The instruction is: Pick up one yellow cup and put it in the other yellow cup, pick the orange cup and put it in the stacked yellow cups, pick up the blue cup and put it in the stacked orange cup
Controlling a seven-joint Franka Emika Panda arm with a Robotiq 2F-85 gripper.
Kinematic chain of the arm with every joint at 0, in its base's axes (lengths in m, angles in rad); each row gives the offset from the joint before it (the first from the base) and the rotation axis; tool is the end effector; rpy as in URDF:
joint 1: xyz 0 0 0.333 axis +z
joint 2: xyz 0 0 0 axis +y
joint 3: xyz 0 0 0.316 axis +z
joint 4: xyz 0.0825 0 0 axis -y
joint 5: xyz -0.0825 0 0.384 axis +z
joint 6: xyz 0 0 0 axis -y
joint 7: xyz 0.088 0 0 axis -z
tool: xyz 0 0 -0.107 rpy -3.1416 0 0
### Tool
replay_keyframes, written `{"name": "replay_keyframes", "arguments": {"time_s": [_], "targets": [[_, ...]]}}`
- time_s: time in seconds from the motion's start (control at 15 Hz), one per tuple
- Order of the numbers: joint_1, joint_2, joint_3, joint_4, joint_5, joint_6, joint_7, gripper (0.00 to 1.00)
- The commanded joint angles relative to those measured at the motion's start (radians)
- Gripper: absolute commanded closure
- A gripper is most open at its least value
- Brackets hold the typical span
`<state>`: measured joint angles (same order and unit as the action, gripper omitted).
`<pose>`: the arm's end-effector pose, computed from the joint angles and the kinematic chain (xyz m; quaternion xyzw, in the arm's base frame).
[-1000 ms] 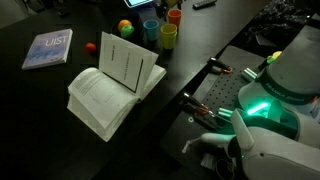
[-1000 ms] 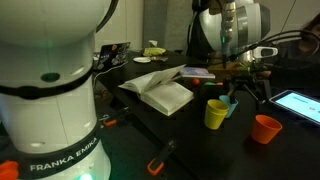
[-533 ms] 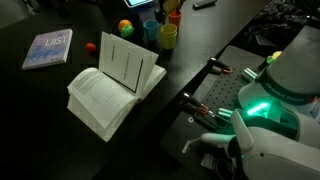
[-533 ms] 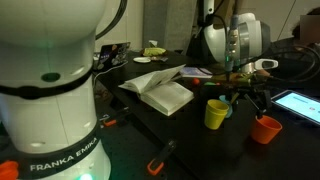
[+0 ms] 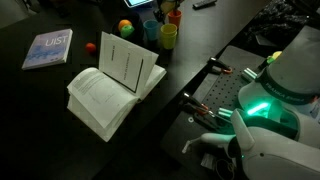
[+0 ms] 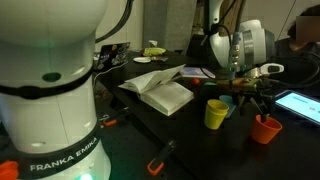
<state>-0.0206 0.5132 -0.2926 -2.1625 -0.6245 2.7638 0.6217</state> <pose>0.5450 -0.1537 0.1679 0.9681 -0.1539 0.0637 0.1873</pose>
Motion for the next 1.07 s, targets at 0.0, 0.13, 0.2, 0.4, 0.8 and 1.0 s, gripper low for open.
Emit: {"name": "replay_keyframes", "arguments": {"time_s": [0.0,0.13,0.2,0.4,0.8,1.0], "targets": [[0.034,0.022,-0.033,0.027,0.046,0.036,-0.052,0.51],[0.047,0.019,-0.043,0.027,0.054,0.043,-0.066,0.65],[0.055,0.017,-0.05,0.026,0.054,0.042,-0.069,0.73],[0.074,0.014,-0.072,0.019,0.052,0.042,-0.069,0.95],[0.102,-0.028,-0.092,0.008,0.06,-0.027,-0.077,0.97],[0.116,-0.096,-0.07,-0.001,0.089,-0.103,-0.095,0.97]]}}
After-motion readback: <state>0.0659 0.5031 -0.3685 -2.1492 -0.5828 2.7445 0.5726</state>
